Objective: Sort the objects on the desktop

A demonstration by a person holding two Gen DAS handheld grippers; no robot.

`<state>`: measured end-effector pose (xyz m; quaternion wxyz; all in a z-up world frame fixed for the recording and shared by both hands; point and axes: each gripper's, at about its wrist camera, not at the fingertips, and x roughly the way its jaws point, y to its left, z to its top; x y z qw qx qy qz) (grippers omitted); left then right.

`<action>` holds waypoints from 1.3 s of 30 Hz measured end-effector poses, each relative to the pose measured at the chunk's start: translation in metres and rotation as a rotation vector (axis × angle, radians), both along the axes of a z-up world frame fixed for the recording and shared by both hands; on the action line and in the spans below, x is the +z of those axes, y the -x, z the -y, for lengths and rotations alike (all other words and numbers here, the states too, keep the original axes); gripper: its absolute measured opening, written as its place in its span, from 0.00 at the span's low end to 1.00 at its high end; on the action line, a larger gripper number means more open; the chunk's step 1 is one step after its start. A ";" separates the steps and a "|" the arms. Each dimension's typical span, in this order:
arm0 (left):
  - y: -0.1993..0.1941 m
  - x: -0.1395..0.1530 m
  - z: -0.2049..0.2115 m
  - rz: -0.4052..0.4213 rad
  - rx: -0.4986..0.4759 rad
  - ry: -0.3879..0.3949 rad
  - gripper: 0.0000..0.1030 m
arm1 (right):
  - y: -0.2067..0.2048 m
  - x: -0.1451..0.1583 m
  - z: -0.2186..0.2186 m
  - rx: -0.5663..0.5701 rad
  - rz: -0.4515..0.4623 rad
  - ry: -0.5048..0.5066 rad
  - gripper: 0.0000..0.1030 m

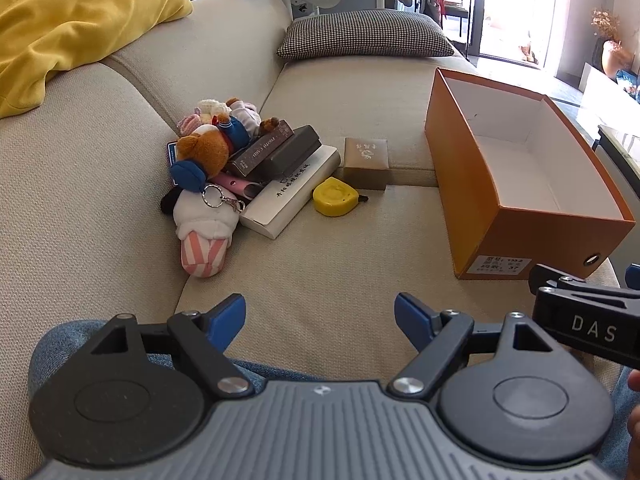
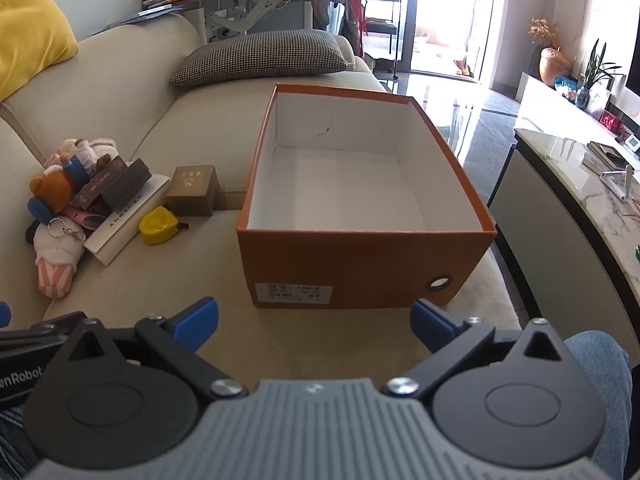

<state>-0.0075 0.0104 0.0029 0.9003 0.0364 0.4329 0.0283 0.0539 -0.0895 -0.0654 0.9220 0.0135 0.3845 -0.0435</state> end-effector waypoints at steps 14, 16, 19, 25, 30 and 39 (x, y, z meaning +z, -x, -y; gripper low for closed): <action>-0.001 -0.001 0.000 -0.005 -0.003 0.001 0.94 | -0.001 0.000 0.000 0.008 -0.002 0.004 0.99; -0.001 -0.001 0.000 -0.006 -0.003 -0.001 0.94 | -0.001 -0.001 -0.001 0.009 -0.001 0.005 0.99; -0.001 -0.001 0.001 -0.005 -0.003 -0.001 0.94 | -0.001 -0.001 -0.001 0.010 -0.001 0.005 0.99; -0.002 -0.001 0.001 -0.006 -0.002 -0.003 0.94 | -0.002 0.000 -0.002 0.015 -0.003 0.008 0.99; -0.002 0.010 -0.003 0.013 -0.018 -0.002 0.94 | 0.000 0.014 -0.008 0.054 0.044 0.000 0.99; -0.032 0.036 -0.040 0.063 0.017 -0.047 0.91 | -0.031 0.043 -0.040 0.218 0.187 -0.008 0.87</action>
